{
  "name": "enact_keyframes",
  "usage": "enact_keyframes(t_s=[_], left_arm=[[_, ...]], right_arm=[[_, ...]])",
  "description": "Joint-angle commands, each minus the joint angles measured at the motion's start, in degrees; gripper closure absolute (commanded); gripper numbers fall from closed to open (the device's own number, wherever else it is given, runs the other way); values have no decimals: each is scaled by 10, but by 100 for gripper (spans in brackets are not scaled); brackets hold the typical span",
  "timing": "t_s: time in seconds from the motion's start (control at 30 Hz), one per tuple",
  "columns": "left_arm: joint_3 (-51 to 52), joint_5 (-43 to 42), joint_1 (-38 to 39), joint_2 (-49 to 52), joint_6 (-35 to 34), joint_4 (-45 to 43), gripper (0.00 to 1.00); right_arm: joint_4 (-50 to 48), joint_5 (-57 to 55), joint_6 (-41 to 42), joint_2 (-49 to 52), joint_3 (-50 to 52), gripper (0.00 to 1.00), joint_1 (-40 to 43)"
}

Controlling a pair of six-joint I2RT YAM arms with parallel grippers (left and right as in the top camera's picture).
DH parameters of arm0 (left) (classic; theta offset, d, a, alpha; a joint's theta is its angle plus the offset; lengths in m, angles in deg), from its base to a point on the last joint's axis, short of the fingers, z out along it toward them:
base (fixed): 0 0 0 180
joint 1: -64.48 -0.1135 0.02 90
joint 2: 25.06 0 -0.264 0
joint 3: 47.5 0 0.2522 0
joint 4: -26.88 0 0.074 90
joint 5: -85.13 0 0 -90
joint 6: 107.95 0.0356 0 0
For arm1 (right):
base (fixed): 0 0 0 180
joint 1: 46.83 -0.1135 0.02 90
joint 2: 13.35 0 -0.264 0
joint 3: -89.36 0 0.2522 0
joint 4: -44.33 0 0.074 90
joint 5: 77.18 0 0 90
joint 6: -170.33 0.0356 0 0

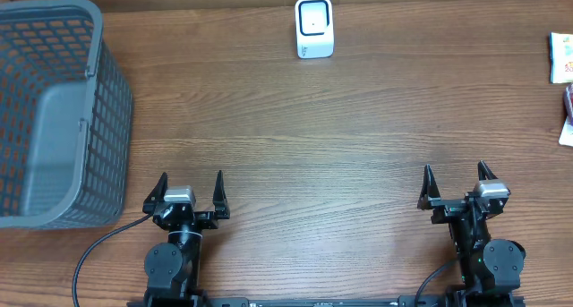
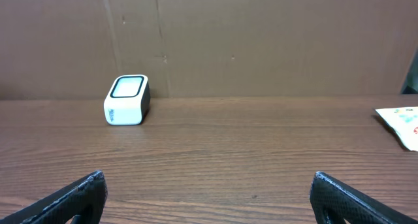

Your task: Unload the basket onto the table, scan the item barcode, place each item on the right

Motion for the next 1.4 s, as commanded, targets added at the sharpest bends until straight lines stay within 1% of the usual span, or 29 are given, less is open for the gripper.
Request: enact_keyframes(t_s=[0.0,0.63,0.7,0.8,1.37], left_arm=[[2,-3,-3,-7,-6,-2,0],[2,-3,-3,-8,-5,-1,0],[2,-3,-3,-8,-16,-1,0],[2,1,-3,-8,-62,-1,0],[2,-3,-3,-7,-61,-2,0]], right_arm=[[-3,-2,-2,-5,6,0,-5],[-3,-2,-2,-5,6,0,-5],[-3,-2,-3,-5,6,0,-5],[-3,-2,-3,-5,6,0,-5],[-3,-2,-2,-5,6,0,-5]])
